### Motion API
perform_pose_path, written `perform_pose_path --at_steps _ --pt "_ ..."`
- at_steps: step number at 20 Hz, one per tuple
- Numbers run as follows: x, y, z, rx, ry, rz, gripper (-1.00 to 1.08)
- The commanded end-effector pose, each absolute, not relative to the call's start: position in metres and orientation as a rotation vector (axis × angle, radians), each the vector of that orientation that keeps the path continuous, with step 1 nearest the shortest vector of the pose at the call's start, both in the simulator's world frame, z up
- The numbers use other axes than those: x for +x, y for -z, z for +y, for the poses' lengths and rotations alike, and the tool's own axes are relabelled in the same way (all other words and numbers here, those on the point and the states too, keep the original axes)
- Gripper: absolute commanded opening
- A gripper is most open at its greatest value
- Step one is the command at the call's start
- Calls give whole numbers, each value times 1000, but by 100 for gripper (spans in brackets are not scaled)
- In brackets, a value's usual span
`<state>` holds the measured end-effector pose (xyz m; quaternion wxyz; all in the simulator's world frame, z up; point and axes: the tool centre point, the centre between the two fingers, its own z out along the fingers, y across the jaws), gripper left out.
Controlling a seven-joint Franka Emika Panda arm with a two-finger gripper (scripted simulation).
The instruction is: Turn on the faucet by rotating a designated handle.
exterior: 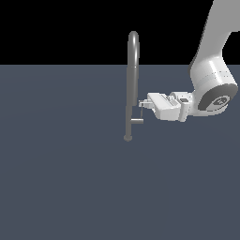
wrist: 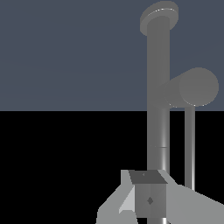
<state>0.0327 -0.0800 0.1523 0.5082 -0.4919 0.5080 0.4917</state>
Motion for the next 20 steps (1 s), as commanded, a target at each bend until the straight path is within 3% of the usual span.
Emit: perform_pose_path --at_steps 1,18,20 --pt "26 -155 -80 -1185 -1185 1224 -100" --pt "-16 -155 -79 -1185 -1184 1224 -100" --pt "-8 -158 -79 -1192 -1170 1221 -100"
